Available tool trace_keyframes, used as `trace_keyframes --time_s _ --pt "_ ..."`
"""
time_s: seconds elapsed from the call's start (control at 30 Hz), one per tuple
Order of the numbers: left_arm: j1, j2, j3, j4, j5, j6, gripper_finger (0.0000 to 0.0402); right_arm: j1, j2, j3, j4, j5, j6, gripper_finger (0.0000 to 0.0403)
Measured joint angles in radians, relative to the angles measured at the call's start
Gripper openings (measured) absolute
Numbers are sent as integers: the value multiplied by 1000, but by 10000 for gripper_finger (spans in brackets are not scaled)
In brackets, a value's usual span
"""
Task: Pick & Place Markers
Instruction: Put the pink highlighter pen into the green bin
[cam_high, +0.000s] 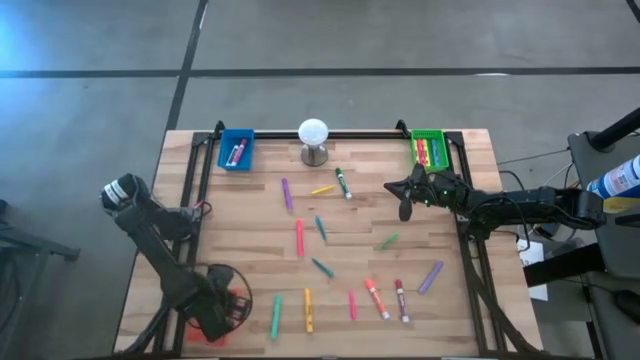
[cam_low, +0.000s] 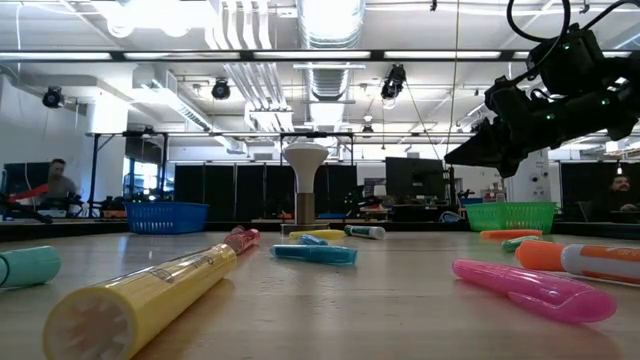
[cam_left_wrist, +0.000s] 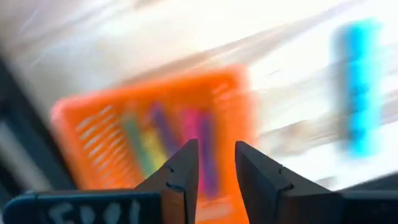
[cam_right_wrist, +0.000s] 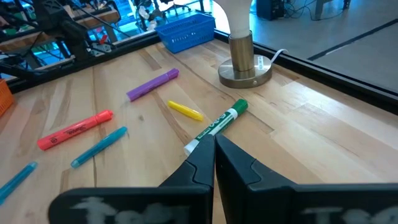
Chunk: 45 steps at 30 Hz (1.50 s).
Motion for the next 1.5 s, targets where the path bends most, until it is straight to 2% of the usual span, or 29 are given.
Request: trace_keyframes --time_s 0.23,0.37,0.53,0.77,1.07,1.27,1.5 --pt "181 -11 25 40 -282 229 98 0 0 -2 -1 0 0 9" --pt "303 -11 -3 177 -346 449 98 0 0 -3 -1 0 0 9" --pt "441 -6 -44 340 -370 599 98 0 0 -3 -1 1 0 9" --pt "521 34 -48 358 -309 694 99 0 0 -3 -3 0 0 8" --pt "558 117 -45 412 -282 699 99 0 0 -3 -4 0 -3 8" --pt "597 197 3 420 -288 686 99 0 0 -3 -5 0 -3 8" --pt "616 287 57 357 -280 695 99 0 0 -3 -9 0 -3 9"
